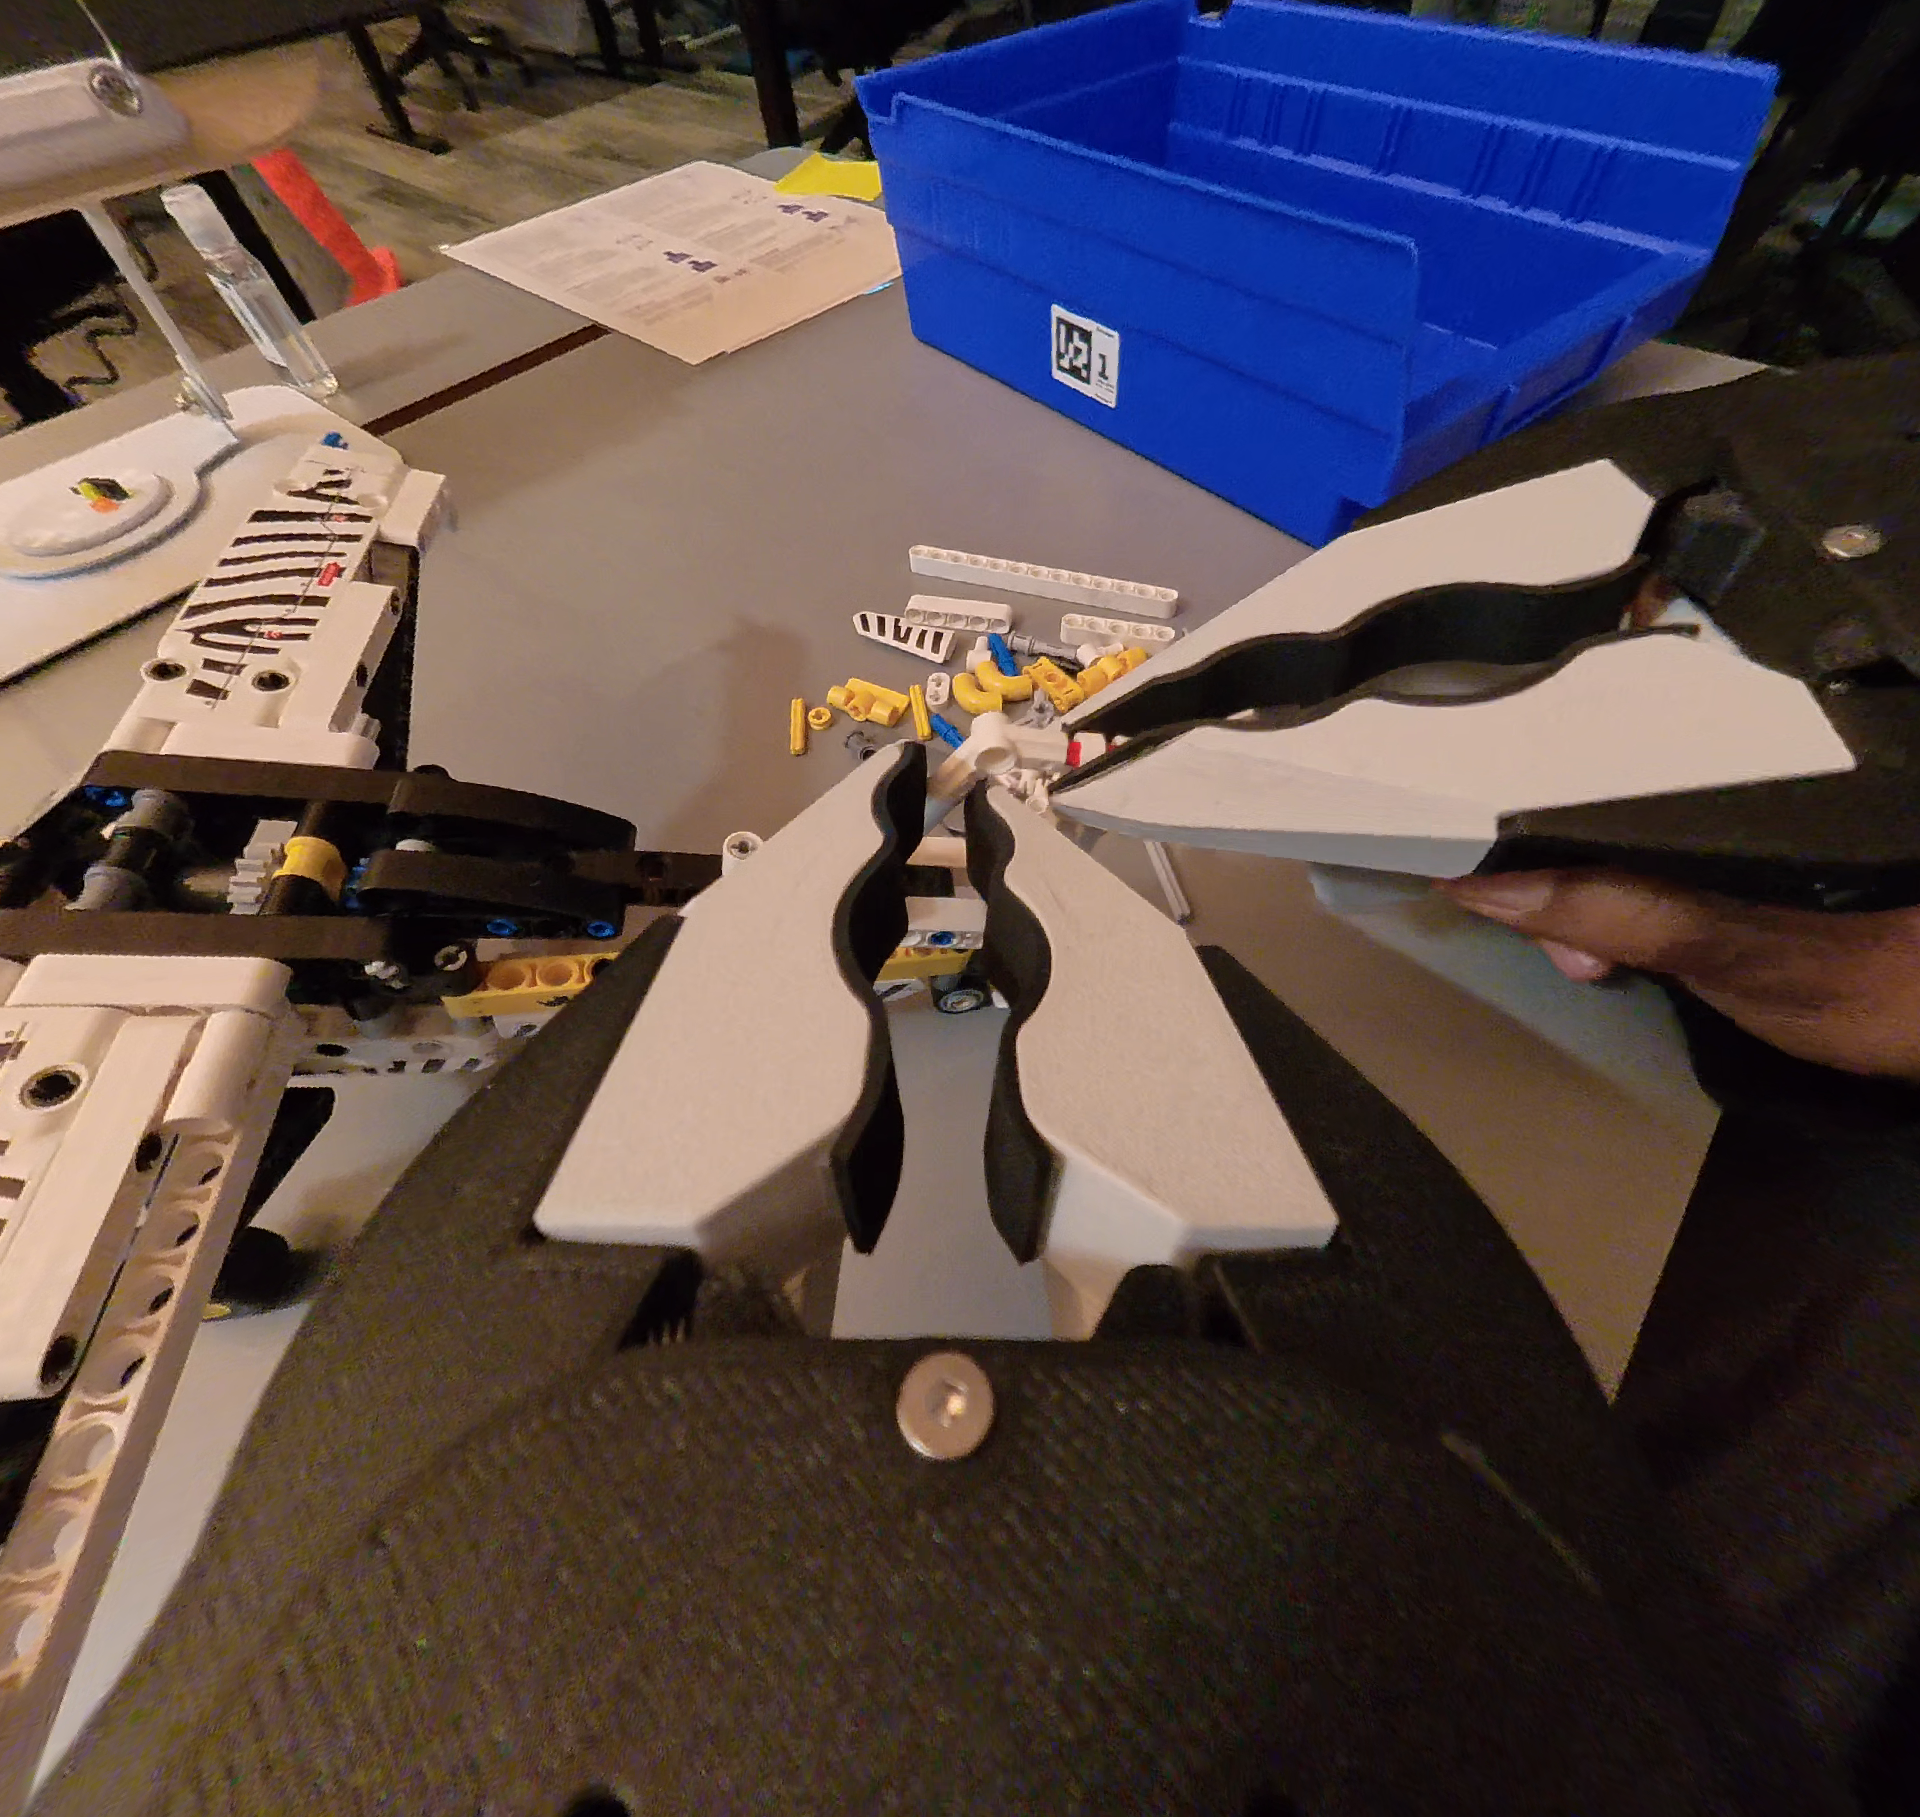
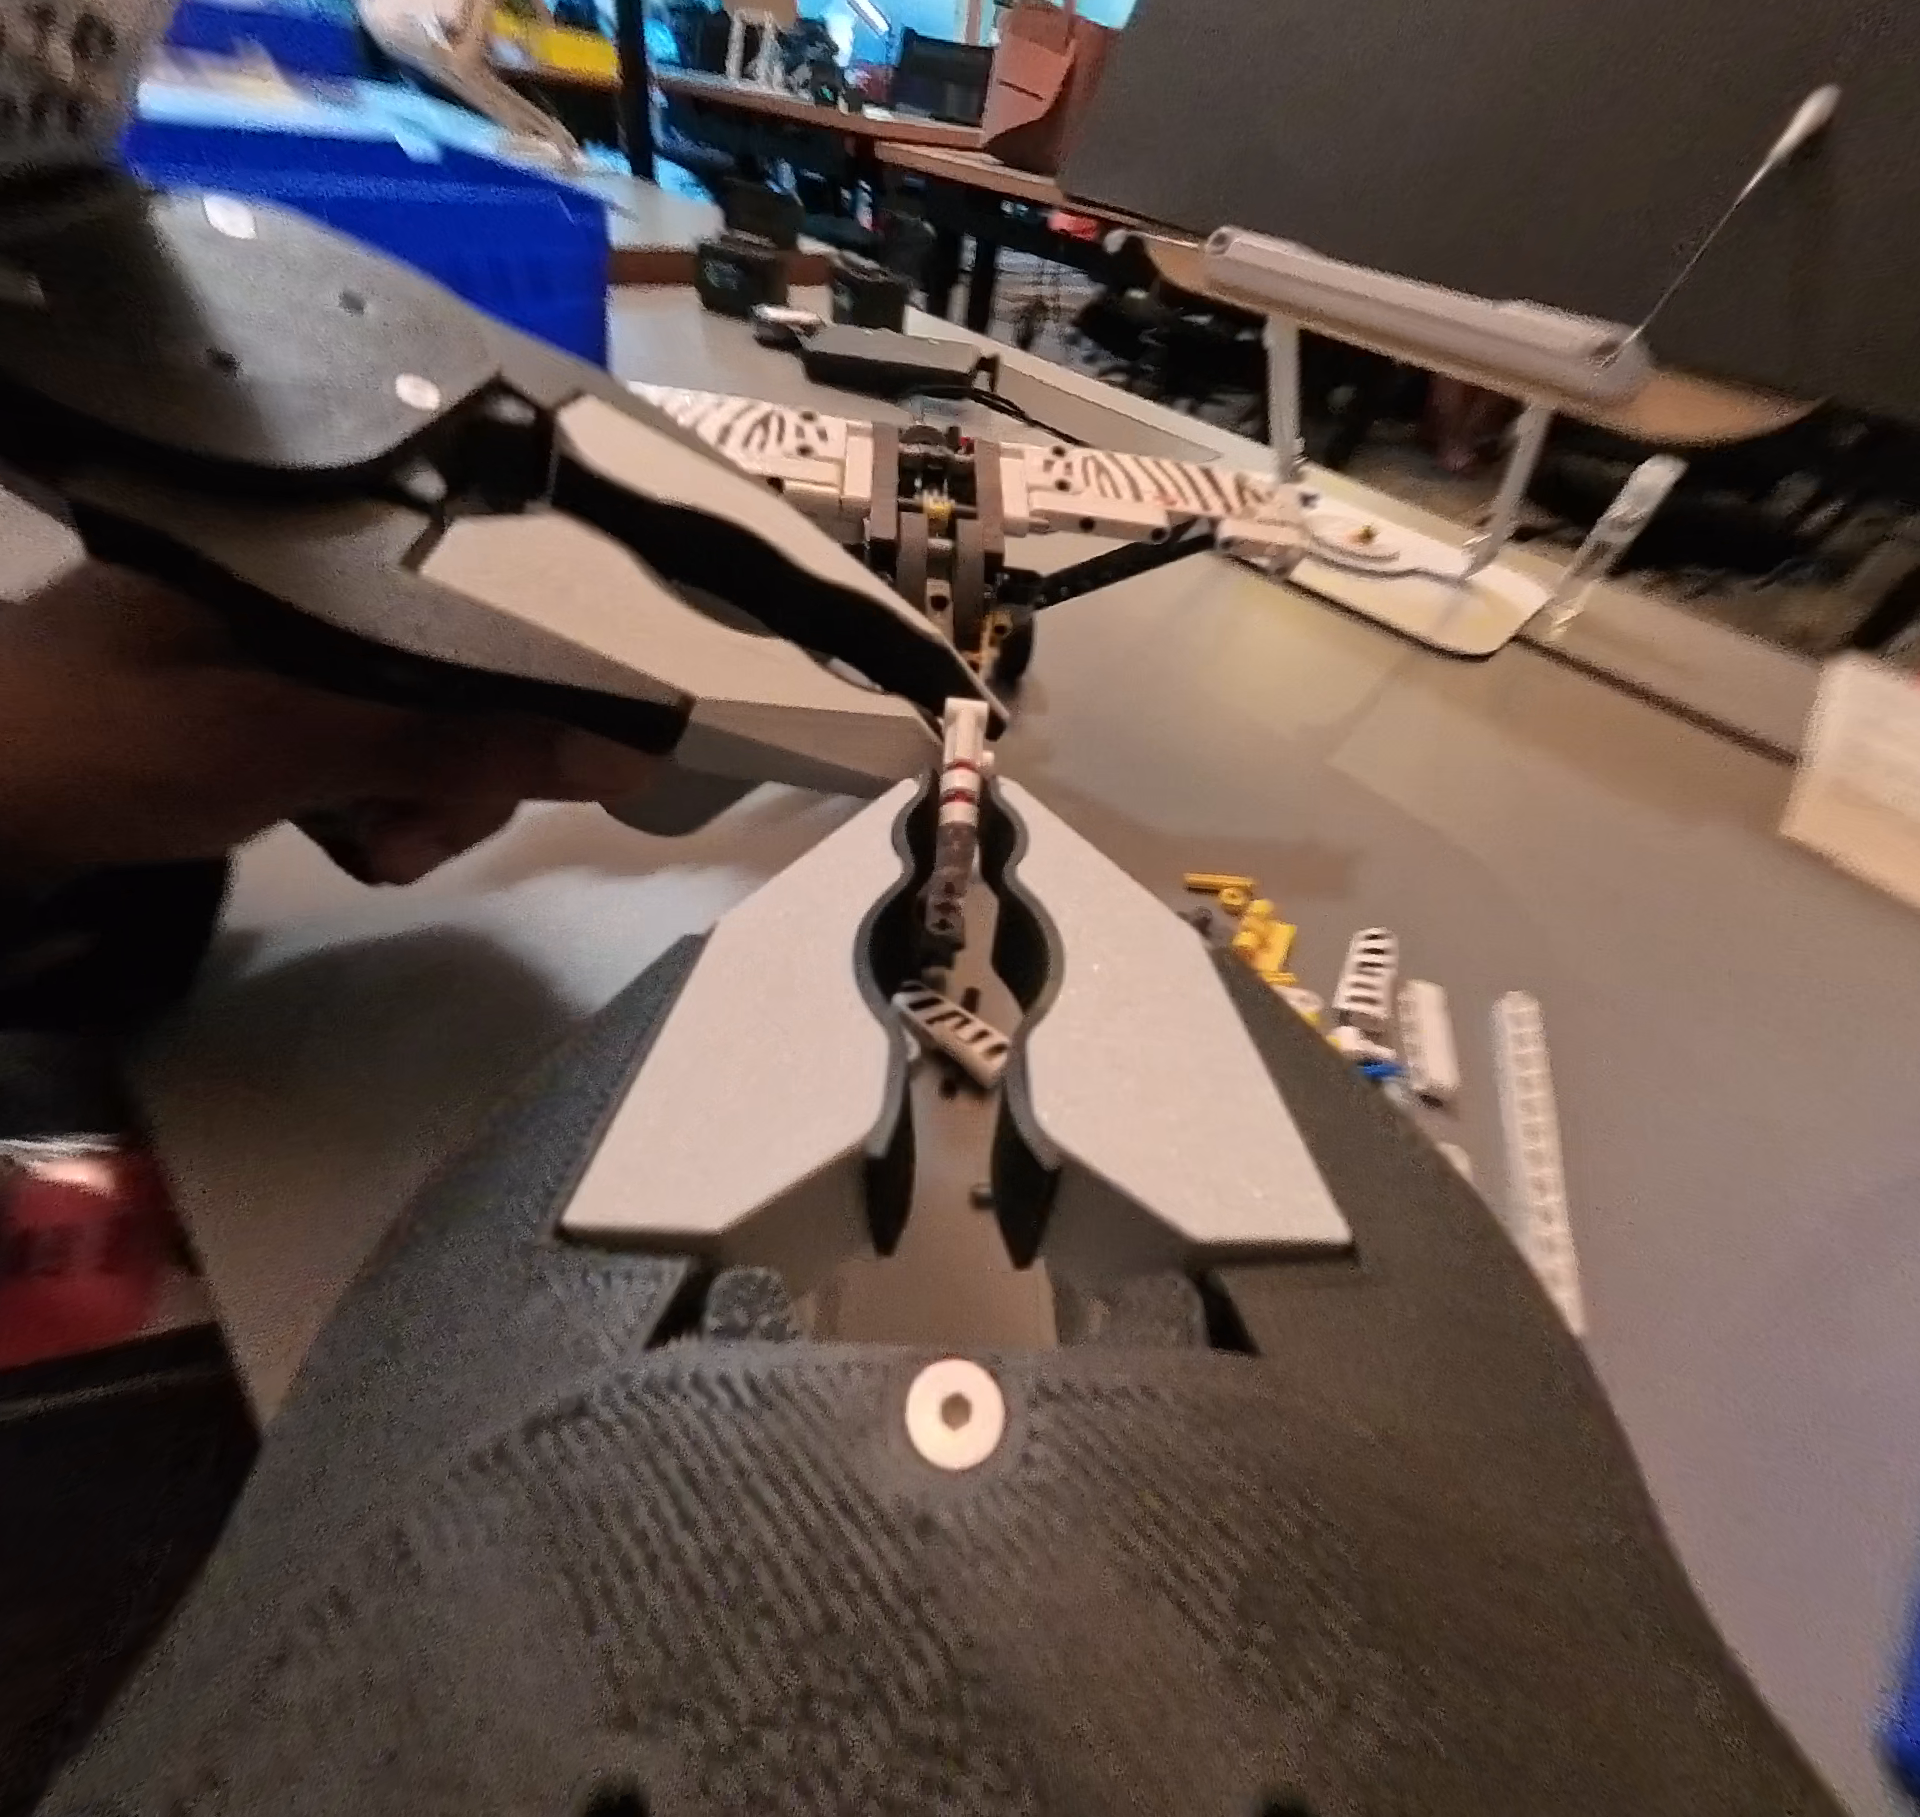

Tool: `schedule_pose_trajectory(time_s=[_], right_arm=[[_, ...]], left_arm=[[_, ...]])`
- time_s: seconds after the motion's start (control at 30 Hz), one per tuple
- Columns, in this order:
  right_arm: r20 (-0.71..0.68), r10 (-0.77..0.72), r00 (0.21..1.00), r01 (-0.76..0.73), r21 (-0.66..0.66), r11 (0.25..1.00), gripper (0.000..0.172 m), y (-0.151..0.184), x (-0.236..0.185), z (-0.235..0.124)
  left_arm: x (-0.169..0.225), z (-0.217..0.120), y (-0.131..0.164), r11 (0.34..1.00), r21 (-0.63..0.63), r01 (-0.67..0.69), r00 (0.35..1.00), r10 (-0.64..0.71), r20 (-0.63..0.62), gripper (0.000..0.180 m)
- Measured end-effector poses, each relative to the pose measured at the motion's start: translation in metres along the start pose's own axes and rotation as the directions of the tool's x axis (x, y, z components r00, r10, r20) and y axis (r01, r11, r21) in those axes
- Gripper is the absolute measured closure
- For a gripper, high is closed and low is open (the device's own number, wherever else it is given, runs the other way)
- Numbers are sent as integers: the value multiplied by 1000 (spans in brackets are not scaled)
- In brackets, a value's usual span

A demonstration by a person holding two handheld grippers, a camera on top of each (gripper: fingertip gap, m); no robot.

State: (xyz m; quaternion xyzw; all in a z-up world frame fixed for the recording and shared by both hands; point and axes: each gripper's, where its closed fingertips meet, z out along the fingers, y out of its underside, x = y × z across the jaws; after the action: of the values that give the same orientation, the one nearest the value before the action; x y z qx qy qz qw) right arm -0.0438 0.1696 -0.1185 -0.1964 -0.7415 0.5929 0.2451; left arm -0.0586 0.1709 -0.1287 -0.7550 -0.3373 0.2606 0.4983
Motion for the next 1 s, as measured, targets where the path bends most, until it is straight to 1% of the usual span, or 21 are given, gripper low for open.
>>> schedule_pose_trajectory(time_s=[0.03, 0.07, 0.1, 0.2, 0.23, 0.27, 0.37, 0.4, 0.43, 0.53, 0.6, 0.67, 0.8, 1.0], right_arm=[[-36, -65, 997, 65, -12, 998, 165, 1, 0, 0], [-55, -94, 994, 93, -18, 995, 165, 1, -1, 1], [-46, -73, 996, 72, -13, 997, 165, 1, -1, 1], [48, 103, 994, -104, 14, 995, 166, 0, 3, -1], [54, 117, 992, -118, 15, 993, 166, 0, 3, -1], [41, 99, 994, -100, 13, 995, 166, 0, 3, -1], [-50, -82, 995, 82, -16, 997, 165, 1, 0, 0], [-61, -104, 993, 103, -20, 995, 165, 1, -1, 0], [-53, -84, 995, 84, -14, 996, 165, 1, -1, 0], [14, 42, 999, -42, 6, 999, 165, 1, 2, -1], [5, 31, 999, -31, 7, 999, 165, 1, 2, -1], [-5, 9, 1000, -9, 5, 1000, 165, 1, 1, 0], [10, 38, 999, -38, 10, 999, 165, 1, 2, -1], [6, 35, 999, -35, 16, 999, 166, 0, 1, -1]], left_arm=[[0, 0, 0, 1000, -1, -5, 1000, 5, -1, 176], [-1, 0, 1, 1000, -4, -7, 1000, 7, 1, 176], [-1, -1, 1, 1000, -4, -6, 1000, 6, 2, 176], [0, 0, 0, 1000, 0, -2, 1000, 2, -2, 176], [1, 1, -1, 1000, 3, -4, 1000, 4, -2, 176], [1, 2, -1, 1000, 2, -5, 1000, 5, 0, 176], [-1, 0, 1, 1000, 3, -28, 999, 28, 15, 176], [-2, -1, 1, 999, 1, -33, 999, 33, 22, 176], [-2, -1, 1, 999, 1, -32, 999, 32, 22, 176], [-1, 0, 0, 1000, 9, -13, 1000, 13, 9, 176], [-1, 1, 0, 1000, 8, -25, 1000, 24, 16, 176], [-2, 0, 1, 1000, 9, -8, 1000, 8, 6, 176], [-1, 1, 0, 1000, 9, -6, 1000, 6, 4, 176], [-3, 0, -1, 1000, 12, 1, 1000, -1, 3, 176]])
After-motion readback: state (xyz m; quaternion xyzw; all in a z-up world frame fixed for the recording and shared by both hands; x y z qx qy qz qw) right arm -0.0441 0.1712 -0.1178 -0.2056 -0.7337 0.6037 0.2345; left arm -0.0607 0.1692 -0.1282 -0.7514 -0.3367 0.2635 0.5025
